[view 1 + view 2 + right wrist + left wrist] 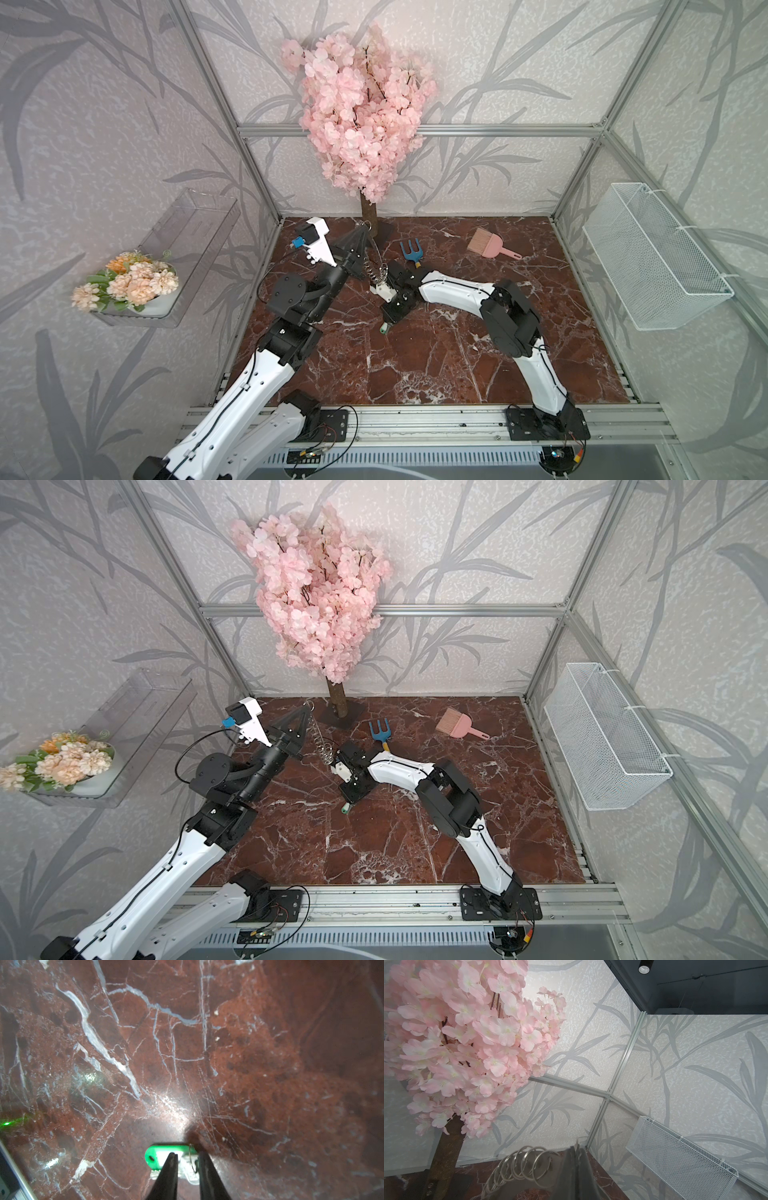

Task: Attach keys to a key ring
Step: Pick up the key from the center of the board, then insert the key onto the keyring.

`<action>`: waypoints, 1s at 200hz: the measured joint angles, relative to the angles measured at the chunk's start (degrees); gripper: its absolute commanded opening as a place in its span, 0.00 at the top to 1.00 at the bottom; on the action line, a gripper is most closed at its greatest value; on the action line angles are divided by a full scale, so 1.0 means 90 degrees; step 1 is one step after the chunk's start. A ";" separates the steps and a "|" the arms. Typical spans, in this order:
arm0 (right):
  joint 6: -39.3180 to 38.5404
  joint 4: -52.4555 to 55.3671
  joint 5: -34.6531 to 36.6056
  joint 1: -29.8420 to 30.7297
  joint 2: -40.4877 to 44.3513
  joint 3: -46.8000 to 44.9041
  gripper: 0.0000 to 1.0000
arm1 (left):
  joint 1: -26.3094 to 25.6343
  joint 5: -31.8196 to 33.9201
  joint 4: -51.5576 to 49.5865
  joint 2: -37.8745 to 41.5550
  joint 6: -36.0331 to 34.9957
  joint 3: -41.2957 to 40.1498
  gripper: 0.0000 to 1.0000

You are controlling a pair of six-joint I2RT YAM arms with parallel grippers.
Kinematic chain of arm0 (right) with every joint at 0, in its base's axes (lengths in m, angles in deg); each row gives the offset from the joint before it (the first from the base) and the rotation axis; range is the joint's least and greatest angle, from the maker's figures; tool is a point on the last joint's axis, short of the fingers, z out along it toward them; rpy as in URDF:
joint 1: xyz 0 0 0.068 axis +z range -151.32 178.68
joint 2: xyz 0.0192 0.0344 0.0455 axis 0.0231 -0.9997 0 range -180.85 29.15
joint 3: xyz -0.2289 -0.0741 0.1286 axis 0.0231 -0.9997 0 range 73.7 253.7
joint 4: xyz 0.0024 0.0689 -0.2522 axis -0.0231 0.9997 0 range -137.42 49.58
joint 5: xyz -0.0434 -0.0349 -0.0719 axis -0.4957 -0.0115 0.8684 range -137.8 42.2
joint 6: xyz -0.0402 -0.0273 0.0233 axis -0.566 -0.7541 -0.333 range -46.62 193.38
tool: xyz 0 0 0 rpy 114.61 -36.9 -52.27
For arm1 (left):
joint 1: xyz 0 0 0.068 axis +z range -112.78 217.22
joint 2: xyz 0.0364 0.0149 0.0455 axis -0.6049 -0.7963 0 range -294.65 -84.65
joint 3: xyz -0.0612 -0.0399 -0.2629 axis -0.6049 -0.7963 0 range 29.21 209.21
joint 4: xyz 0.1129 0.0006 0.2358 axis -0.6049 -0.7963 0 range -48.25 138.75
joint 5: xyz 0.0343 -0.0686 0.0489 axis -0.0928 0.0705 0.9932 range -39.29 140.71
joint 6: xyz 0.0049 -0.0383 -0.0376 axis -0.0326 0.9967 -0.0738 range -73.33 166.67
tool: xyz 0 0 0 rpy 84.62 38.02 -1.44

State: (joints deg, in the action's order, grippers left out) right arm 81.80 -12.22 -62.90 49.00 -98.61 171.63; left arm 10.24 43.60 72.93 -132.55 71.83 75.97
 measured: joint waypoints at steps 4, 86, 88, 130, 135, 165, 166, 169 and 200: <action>-0.0007 0.0007 0.0002 0.0000 -0.0007 0.0010 0.80 | 0.0000 0.0000 -0.0002 0.0000 0.0000 0.0000 1.00; 0.0010 -0.0051 0.0012 0.0012 0.0051 -0.0073 1.00 | 0.0005 0.0002 -0.0019 0.0000 -0.0002 0.0000 1.00; 0.0019 -0.0051 0.0010 0.0015 0.0068 -0.0092 1.00 | 0.0005 0.0002 -0.0019 0.0000 -0.0002 0.0000 1.00; 0.0022 -0.0070 0.0107 0.0070 0.0823 -0.0612 1.00 | 0.0005 0.0002 -0.0019 0.0000 -0.0002 0.0000 1.00; 0.0024 -0.0070 0.0126 0.0070 0.0942 -0.0665 1.00 | 0.0005 0.0000 -0.0019 0.0000 -0.0002 0.0000 1.00; 0.0024 -0.0061 0.0381 0.0073 0.1974 -0.1066 1.00 | 0.0005 -0.0056 -0.0019 0.0000 -0.0012 0.0000 1.00; 0.0022 -0.0058 0.0401 0.0073 0.2004 -0.1078 1.00 | 0.0005 -0.0053 -0.0019 0.0000 -0.0012 0.0000 1.00; 0.0022 -0.0051 0.0418 0.0073 0.2113 -0.1110 1.00 | 0.0005 -0.0080 -0.0019 0.0000 -0.0015 0.0000 1.00; -0.0002 0.0002 0.0891 0.0070 0.3201 -0.1285 1.00 | 0.0005 -0.0393 -0.0022 -0.0002 -0.0019 0.0010 1.00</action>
State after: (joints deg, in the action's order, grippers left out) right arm 81.78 -12.20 -54.88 49.64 -69.80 160.07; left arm 10.28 40.06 72.74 -132.57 71.66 76.06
